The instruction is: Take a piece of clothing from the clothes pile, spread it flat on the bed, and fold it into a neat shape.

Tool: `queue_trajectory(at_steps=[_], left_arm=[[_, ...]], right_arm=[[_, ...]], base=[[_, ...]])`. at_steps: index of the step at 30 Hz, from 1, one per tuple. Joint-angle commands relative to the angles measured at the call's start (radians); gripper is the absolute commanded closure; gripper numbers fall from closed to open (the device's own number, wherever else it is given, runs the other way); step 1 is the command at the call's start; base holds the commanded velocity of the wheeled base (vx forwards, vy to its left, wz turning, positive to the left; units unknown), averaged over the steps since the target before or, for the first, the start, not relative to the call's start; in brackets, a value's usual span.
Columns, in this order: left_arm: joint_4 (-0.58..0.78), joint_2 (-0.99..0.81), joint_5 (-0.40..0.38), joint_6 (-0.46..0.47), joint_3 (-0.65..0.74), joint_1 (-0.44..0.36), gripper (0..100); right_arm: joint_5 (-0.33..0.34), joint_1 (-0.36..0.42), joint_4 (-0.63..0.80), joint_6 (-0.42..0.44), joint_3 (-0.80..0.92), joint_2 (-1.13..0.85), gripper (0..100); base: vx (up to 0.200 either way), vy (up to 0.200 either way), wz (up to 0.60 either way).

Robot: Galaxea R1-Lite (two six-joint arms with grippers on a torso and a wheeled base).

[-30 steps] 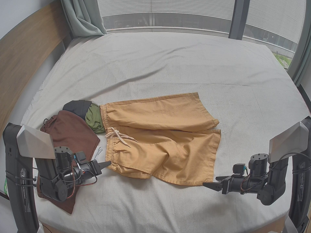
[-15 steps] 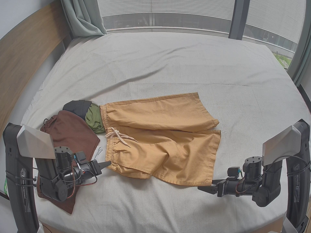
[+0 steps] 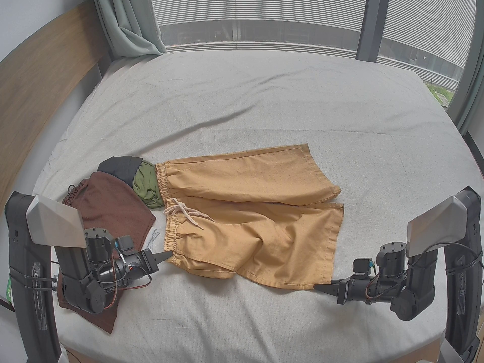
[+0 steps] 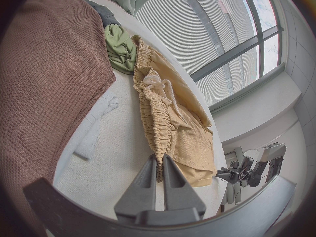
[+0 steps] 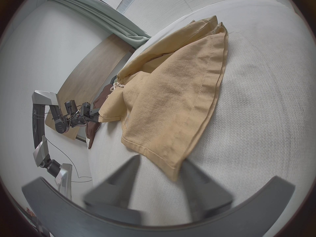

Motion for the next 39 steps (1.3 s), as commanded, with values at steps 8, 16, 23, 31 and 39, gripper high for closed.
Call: queue_trajectory(at_steps=[8, 16, 23, 31, 39], left_arm=[[-0.001, 0.002, 0.000, -0.002, 0.000, 0.002, 100], [-0.001, -0.007, -0.006, 0.000, 0.026, 0.014, 100], [-0.001, -0.059, -0.069, -0.002, 0.074, 0.058, 100], [0.001, -0.075, -0.129, 0.092, 0.166, 0.112, 100], [0.004, -0.073, -0.127, 0.170, 0.226, 0.118, 100]], right_arm=[[-0.004, -0.019, -0.004, -0.021, 0.027, -0.004, 100], [-0.001, -0.062, -0.003, -0.042, 0.079, -0.037, 100], [-0.001, -0.097, -0.001, -0.056, 0.116, -0.058, 100], [0.001, -0.125, -0.001, -0.102, 0.159, -0.061, 100], [0.001, -0.116, -0.001, -0.104, 0.179, -0.061, 100]], base=[[0.000, 0.000, 0.00], [0.000, 0.000, 0.00], [0.000, 0.000, 0.00], [0.000, 0.000, 0.00], [0.000, 0.000, 0.00]])
